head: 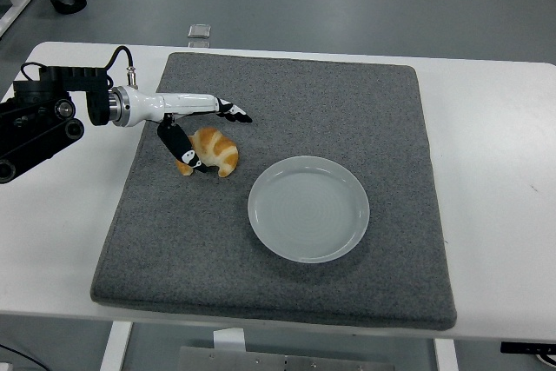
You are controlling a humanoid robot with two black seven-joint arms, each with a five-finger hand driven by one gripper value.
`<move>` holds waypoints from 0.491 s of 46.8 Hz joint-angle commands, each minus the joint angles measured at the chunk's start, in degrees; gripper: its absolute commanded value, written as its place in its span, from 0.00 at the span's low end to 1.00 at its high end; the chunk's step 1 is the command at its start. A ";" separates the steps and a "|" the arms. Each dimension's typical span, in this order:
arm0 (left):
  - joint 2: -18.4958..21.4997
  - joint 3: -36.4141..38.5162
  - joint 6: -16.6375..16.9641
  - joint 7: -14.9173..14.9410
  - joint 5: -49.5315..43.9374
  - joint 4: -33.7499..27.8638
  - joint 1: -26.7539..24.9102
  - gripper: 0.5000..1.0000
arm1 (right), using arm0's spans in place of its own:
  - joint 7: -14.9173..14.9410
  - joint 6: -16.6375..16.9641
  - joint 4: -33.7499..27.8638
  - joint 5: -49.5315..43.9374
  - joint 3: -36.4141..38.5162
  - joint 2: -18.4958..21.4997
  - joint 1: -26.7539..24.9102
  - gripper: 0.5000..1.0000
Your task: Place the bread on the plate
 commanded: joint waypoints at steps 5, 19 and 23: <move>-0.49 0.46 1.42 0.09 0.16 0.31 0.00 0.98 | 0.00 0.00 0.00 0.00 0.00 0.00 0.00 0.86; -0.58 4.41 4.40 0.09 0.16 0.66 -0.09 0.97 | 0.00 0.00 0.00 0.00 0.00 0.00 0.00 0.86; -0.58 4.50 5.02 0.09 0.16 0.83 -0.09 0.96 | 0.00 0.00 0.00 0.00 0.00 0.00 0.00 0.86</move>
